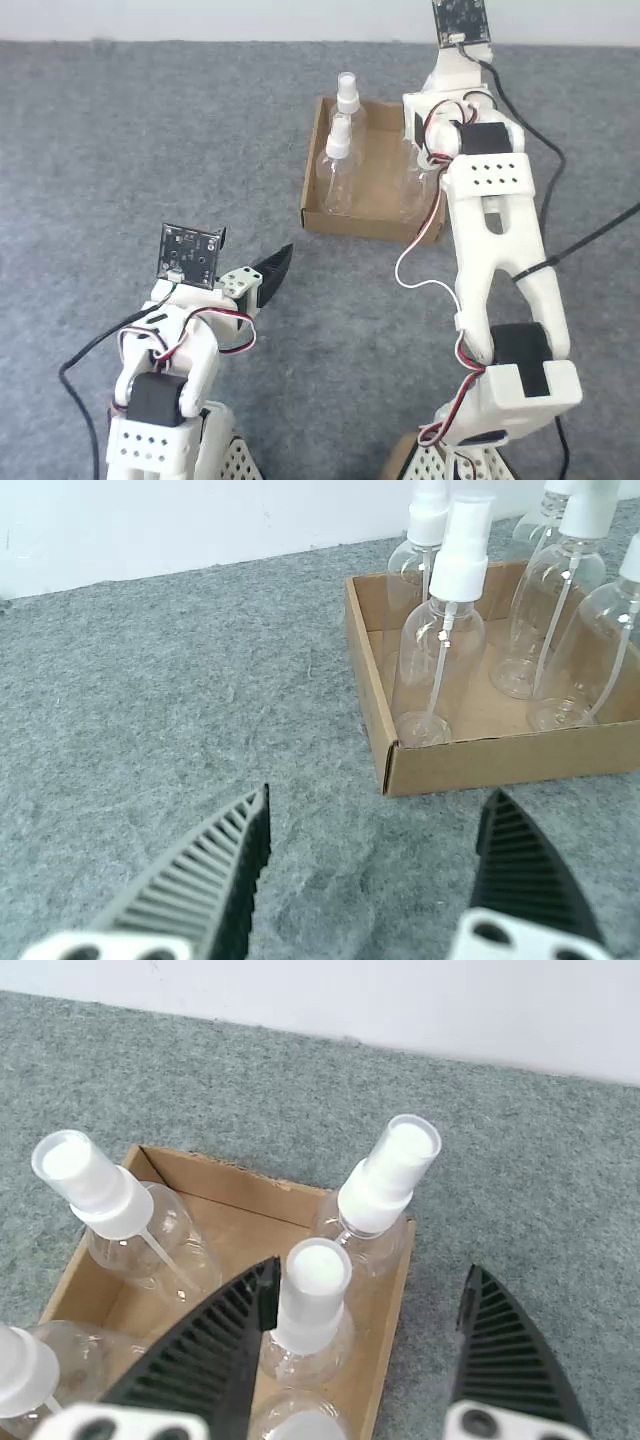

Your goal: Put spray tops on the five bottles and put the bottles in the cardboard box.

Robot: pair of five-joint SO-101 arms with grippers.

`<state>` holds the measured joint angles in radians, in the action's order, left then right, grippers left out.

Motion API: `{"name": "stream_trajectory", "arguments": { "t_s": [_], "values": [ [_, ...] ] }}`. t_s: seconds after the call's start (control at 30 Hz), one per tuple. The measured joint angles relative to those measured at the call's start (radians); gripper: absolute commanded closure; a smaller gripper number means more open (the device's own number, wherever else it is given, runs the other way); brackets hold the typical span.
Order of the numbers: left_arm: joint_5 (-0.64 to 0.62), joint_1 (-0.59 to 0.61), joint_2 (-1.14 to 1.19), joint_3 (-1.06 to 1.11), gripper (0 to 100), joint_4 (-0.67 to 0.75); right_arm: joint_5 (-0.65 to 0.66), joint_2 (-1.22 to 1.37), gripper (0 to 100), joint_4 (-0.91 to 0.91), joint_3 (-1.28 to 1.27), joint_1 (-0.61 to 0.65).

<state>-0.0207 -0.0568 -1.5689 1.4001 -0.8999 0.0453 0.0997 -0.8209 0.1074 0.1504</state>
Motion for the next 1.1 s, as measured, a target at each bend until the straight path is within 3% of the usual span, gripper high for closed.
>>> {"name": "stream_trajectory", "arguments": {
  "t_s": [0.73,1.0,1.1],
  "values": [
    [0.000,0.000,0.000,0.000,69,0.000,0.000,-0.123,76.0,-0.003,0.018,0.000],
    [0.000,0.002,0.000,0.000,69,0.000,0.000,-0.226,76.1,-0.133,0.018,0.000],
    [0.000,0.008,0.000,0.000,69,0.000,0.000,-0.261,80.7,-0.189,0.018,0.000]
  ]
}}
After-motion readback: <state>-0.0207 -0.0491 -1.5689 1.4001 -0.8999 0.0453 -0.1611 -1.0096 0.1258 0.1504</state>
